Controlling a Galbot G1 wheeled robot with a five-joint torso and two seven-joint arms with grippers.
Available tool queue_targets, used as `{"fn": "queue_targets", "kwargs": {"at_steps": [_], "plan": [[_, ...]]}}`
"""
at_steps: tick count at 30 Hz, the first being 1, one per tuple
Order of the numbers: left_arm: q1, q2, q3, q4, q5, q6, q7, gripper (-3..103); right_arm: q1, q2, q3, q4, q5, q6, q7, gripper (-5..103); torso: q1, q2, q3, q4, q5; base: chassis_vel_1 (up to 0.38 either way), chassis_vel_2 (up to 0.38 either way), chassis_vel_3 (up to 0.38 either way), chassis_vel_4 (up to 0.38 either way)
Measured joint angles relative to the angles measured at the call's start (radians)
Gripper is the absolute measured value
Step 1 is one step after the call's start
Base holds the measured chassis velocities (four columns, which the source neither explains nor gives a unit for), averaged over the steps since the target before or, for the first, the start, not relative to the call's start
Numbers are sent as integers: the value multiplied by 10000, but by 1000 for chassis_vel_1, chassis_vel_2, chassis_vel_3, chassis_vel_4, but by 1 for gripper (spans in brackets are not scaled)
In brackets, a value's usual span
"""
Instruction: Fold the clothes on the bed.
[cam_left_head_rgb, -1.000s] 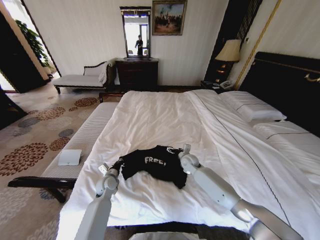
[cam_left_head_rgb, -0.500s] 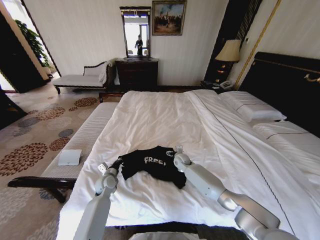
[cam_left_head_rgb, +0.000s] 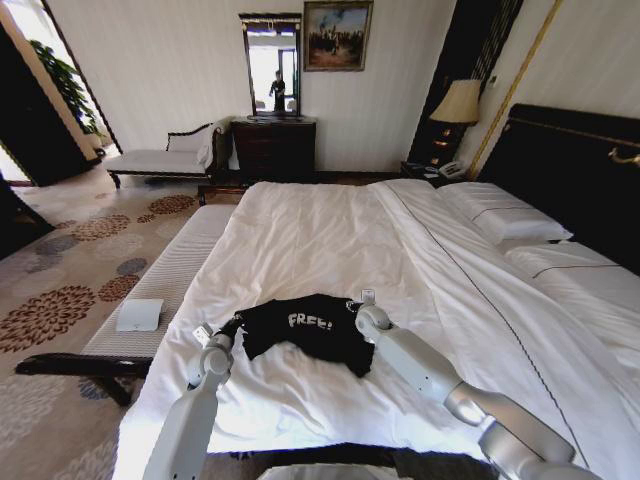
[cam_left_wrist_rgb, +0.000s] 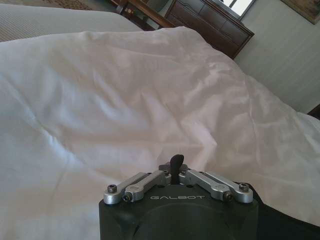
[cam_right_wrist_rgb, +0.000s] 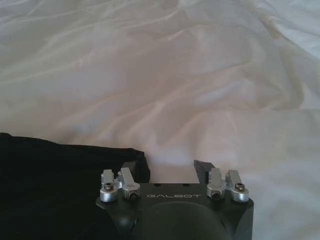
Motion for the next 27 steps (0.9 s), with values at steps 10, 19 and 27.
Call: {"fn": "queue_targets", "kwargs": {"at_steps": [10, 19, 27], "plan": [[-4, 90, -35, 84, -15, 6, 62, 1, 149, 329, 10, -225, 463, 163, -549, 34, 0, 1, 0, 0, -1, 0, 0, 0, 0], [-38, 169, -84, 94, -60, 8, 72, 1, 281, 301, -1, -621, 296, 530, -1299, 3, 0, 0, 0, 2, 0, 0, 0, 0, 0], [-16, 177, -148, -103, -162, -9, 57, 1, 156, 12, 69, -434, 36, 906, -1624, 1, 0, 0, 0, 3, 2, 0, 0, 0, 0]]}}
